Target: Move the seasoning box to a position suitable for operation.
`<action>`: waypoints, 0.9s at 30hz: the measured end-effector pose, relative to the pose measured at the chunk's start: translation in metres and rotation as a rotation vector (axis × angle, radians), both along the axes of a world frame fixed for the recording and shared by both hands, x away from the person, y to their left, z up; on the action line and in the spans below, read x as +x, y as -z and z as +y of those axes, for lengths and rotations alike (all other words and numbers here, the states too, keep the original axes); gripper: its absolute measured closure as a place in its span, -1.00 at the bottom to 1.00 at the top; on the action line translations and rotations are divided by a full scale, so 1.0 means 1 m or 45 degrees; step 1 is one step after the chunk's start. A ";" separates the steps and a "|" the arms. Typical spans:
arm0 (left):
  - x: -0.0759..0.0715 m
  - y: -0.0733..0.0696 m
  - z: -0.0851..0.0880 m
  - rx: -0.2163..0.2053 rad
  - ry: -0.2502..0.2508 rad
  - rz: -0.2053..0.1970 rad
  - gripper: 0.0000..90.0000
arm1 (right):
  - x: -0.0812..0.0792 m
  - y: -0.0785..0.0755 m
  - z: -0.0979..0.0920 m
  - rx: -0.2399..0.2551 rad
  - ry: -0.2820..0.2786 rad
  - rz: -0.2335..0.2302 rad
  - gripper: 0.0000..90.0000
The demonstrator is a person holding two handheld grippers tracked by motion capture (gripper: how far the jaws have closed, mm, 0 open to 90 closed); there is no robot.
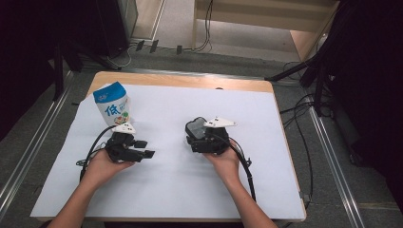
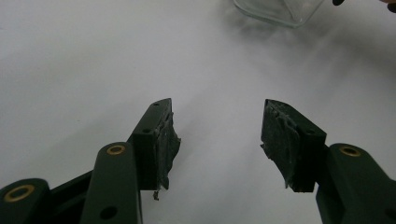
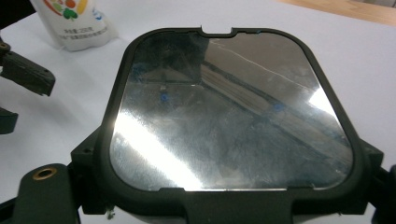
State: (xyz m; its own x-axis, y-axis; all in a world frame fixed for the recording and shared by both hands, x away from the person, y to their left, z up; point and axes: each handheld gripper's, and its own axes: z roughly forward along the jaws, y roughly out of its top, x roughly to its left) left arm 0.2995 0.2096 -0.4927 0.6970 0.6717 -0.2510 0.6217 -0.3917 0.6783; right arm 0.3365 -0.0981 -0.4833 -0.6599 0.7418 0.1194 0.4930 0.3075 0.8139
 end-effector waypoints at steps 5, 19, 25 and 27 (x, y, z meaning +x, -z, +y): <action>0.000 -0.001 0.000 -0.004 0.001 0.003 -0.01 | -0.002 0.006 0.013 -0.019 -0.036 0.012 -0.64; -0.001 0.000 -0.002 -0.005 0.007 0.003 -0.01 | -0.008 0.017 0.023 -0.036 -0.069 -0.004 -0.68; 0.000 0.000 -0.002 -0.001 0.012 0.005 -0.01 | -0.006 0.016 0.023 0.017 -0.096 0.034 -0.80; 0.000 0.001 -0.002 -0.006 0.011 0.003 -0.01 | -0.007 0.011 0.020 0.022 -0.096 0.026 -0.80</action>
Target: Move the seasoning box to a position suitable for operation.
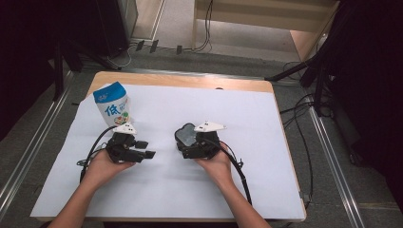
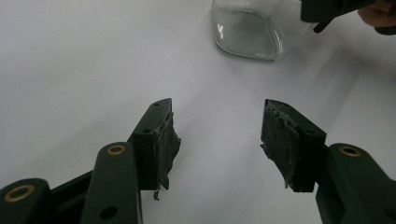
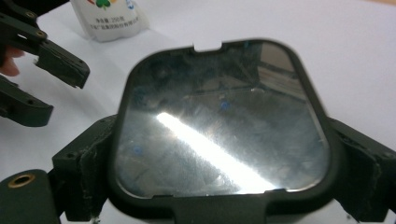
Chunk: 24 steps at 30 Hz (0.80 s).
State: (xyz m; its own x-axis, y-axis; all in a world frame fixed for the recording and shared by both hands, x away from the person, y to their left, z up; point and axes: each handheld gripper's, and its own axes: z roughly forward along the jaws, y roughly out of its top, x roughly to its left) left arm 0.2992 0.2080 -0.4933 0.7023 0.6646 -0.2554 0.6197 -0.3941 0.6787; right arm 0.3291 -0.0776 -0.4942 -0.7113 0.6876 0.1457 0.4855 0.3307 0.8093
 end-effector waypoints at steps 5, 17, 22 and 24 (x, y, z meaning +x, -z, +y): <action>0.000 0.000 0.000 0.001 0.002 -0.002 0.00 | -0.003 -0.015 -0.007 0.026 -0.007 -0.009 -0.81; 0.002 -0.003 0.000 -0.060 0.031 0.009 0.49 | -0.020 -0.047 -0.031 0.052 -0.009 -0.050 -0.76; 0.006 -0.014 -0.007 -0.035 0.086 -0.009 0.77 | -0.024 -0.050 -0.049 0.045 0.011 -0.044 -0.65; 0.008 -0.017 -0.009 -0.035 0.098 -0.007 0.85 | -0.026 -0.048 -0.057 0.043 0.031 -0.035 -0.58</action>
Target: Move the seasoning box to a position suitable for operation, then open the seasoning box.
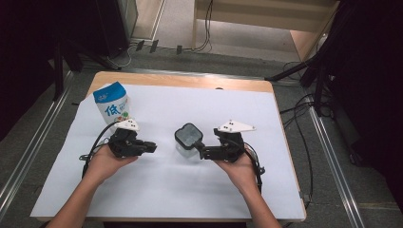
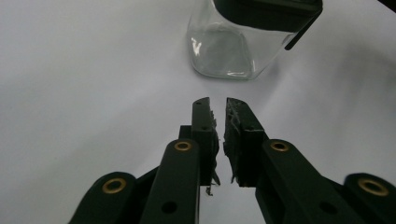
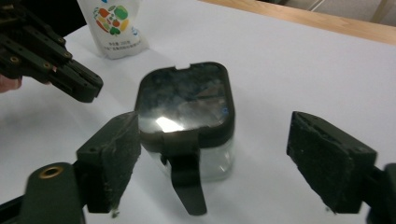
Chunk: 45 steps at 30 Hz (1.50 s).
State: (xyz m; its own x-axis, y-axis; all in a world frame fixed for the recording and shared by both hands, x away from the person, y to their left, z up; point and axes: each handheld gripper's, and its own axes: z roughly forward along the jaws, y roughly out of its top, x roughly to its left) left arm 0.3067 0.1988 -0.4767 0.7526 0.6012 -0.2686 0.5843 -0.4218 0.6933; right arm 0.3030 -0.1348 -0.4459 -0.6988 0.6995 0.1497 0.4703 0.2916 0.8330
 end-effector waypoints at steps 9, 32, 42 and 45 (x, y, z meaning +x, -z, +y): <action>0.014 -0.013 -0.004 -0.027 0.034 0.006 1.00 | -0.008 0.006 -0.026 0.047 0.054 -0.013 0.02; 0.033 -0.001 -0.017 -0.023 0.055 0.005 1.00 | -0.017 0.037 -0.011 0.078 -0.109 0.069 1.00; 0.036 0.002 -0.027 -0.012 0.089 -0.020 1.00 | -0.020 0.042 -0.005 0.085 -0.159 0.094 1.00; 0.035 0.004 -0.029 -0.011 0.085 -0.011 1.00 | -0.020 0.043 -0.004 0.088 -0.160 0.099 1.00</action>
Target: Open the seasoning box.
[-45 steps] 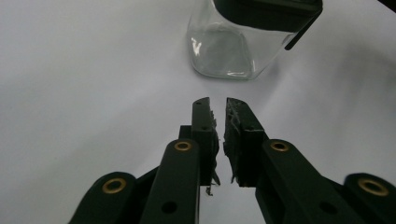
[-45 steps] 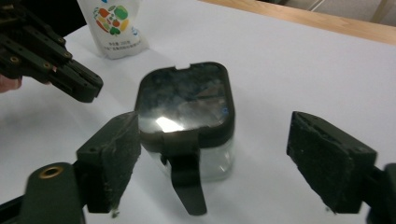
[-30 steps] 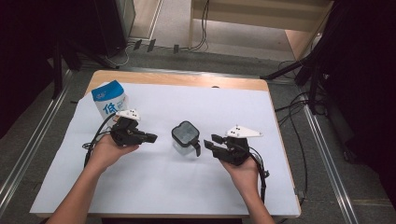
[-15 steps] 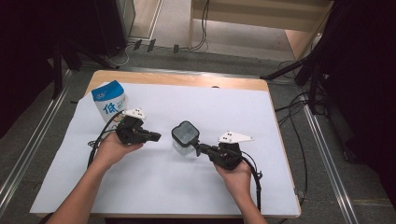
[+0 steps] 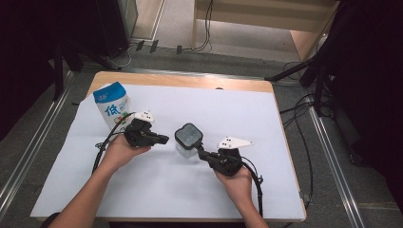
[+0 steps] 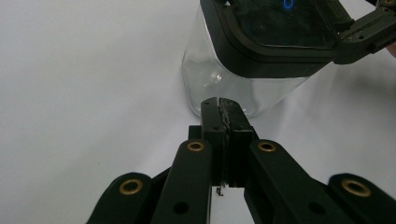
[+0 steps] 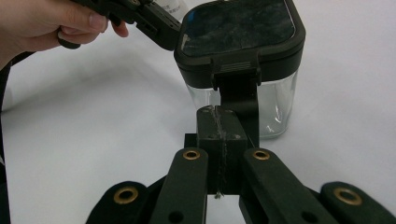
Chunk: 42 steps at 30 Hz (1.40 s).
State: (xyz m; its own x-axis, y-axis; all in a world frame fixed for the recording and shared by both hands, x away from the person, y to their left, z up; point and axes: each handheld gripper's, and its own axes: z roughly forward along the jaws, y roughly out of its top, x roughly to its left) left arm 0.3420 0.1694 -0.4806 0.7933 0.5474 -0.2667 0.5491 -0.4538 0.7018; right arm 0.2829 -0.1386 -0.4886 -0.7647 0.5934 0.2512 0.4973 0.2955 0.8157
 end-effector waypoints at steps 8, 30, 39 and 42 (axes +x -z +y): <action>-0.001 0.003 -0.007 -0.011 -0.005 0.006 1.00 | 0.001 0.002 0.004 0.014 -0.013 0.015 1.00; -0.003 0.001 -0.004 -0.002 -0.002 -0.008 0.87 | 0.012 0.006 0.002 -0.029 0.022 0.033 1.00; -0.005 -0.001 -0.004 -0.015 0.005 -0.023 0.52 | 0.024 0.005 -0.011 -0.022 0.082 0.047 1.00; -0.006 -0.002 -0.004 -0.032 0.008 -0.025 0.41 | 0.028 0.006 -0.015 -0.021 0.094 0.050 1.00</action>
State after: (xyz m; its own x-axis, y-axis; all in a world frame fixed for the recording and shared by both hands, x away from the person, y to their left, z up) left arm 0.3363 0.1658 -0.4786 0.8018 0.5360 -0.2644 0.5322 -0.4392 0.7238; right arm 0.3107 -0.1538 -0.4943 -0.7083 0.6523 0.2698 0.5498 0.2702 0.7904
